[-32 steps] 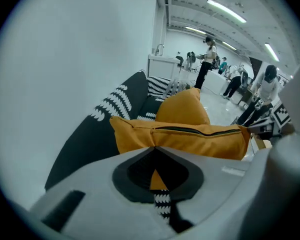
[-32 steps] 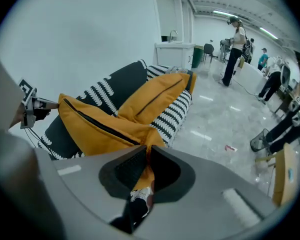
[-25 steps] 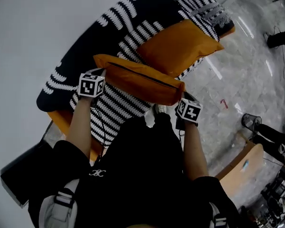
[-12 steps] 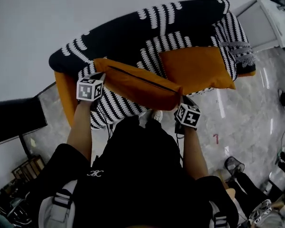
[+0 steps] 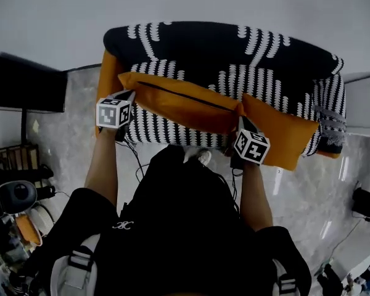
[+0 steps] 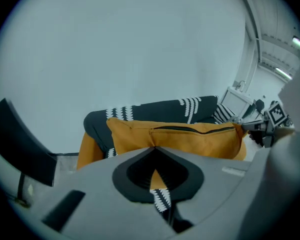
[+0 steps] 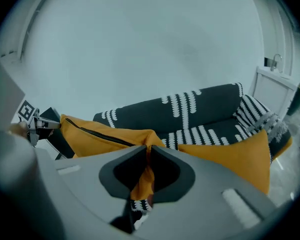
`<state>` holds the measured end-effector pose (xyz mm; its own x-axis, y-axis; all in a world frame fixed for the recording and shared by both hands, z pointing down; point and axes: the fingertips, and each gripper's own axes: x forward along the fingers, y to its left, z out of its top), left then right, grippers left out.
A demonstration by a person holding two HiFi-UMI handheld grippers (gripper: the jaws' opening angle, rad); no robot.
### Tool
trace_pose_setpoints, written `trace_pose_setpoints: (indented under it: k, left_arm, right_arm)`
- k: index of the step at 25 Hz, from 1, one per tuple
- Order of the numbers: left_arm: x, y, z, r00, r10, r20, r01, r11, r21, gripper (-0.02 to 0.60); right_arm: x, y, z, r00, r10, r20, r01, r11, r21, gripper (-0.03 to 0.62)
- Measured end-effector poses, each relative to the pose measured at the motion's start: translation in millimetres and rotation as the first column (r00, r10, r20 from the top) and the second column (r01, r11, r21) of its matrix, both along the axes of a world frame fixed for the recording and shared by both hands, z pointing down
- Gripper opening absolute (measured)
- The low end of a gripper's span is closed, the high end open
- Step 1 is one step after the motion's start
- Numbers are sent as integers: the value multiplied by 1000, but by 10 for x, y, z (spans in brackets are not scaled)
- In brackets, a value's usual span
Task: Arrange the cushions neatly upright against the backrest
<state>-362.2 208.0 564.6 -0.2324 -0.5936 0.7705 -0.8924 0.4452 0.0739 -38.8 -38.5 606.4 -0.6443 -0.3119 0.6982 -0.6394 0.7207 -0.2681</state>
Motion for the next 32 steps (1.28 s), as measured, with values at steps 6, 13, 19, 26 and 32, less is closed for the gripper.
trace_pose_setpoints:
  k: [6, 13, 19, 26, 32]
  left_arm:
    - [-359, 437, -66, 988, -151, -23, 152, 986, 67, 6]
    - [-979, 707, 120, 972, -213, -98, 220, 973, 71, 6]
    - [-1568, 683, 315, 972, -189, -141, 199, 978, 63, 6]
    - [-2222, 261, 585, 976, -134, -172, 145, 988, 50, 6]
    - [-2887, 12, 881, 977, -94, -193, 102, 994, 29, 7]
  right_arm:
    - [-800, -69, -124, 994, -108, -2, 108, 994, 33, 38]
    - [-1731, -108, -196, 986, -161, -46, 164, 985, 53, 38]
    - [-2335, -166, -151, 986, -141, -89, 147, 987, 66, 38]
    - [-2878, -524, 30, 982, -96, -162, 109, 992, 71, 38]
    - [-3474, -723, 236, 973, -58, -222, 79, 993, 83, 40]
